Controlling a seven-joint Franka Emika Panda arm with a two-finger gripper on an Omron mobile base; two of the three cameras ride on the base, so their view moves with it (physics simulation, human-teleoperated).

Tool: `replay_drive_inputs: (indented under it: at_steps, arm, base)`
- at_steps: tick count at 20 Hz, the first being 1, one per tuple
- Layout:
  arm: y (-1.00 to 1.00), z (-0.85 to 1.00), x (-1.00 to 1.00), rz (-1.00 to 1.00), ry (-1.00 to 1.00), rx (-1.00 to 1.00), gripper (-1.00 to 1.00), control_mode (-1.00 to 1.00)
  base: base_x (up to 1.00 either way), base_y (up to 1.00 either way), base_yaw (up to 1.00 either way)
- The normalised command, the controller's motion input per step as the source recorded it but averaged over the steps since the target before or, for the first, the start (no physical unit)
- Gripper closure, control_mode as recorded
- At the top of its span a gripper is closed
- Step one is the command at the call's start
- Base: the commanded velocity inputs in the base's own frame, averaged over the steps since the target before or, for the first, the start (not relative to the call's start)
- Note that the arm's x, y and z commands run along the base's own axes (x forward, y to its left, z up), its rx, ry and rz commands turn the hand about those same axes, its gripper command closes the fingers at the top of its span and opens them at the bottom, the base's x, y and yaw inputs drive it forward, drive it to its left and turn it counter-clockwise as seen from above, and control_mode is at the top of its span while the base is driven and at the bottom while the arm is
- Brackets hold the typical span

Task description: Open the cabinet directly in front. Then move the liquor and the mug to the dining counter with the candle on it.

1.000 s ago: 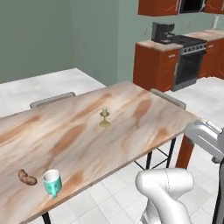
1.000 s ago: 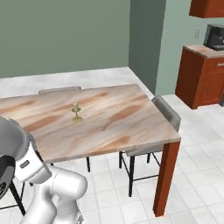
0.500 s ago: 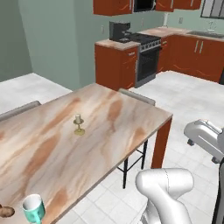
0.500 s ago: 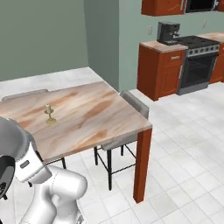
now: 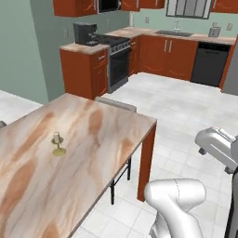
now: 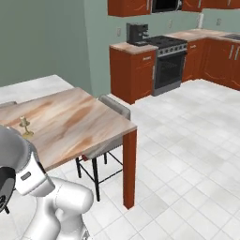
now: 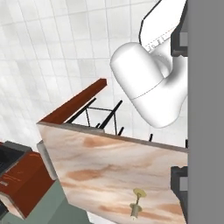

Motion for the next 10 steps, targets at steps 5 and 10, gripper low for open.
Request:
replay_drive_inputs:
  at_steps: [5, 10]
  arm:
    - [0.0, 0.0, 0.0, 0.0, 0.0, 0.0, -1.0, 1.0]
    - [0.0, 0.0, 0.0, 0.0, 0.0, 0.0, -1.0, 1.0]
  base:
    - [0.05, -0.13, -0.31]
    - [0.24, -0.04, -0.22]
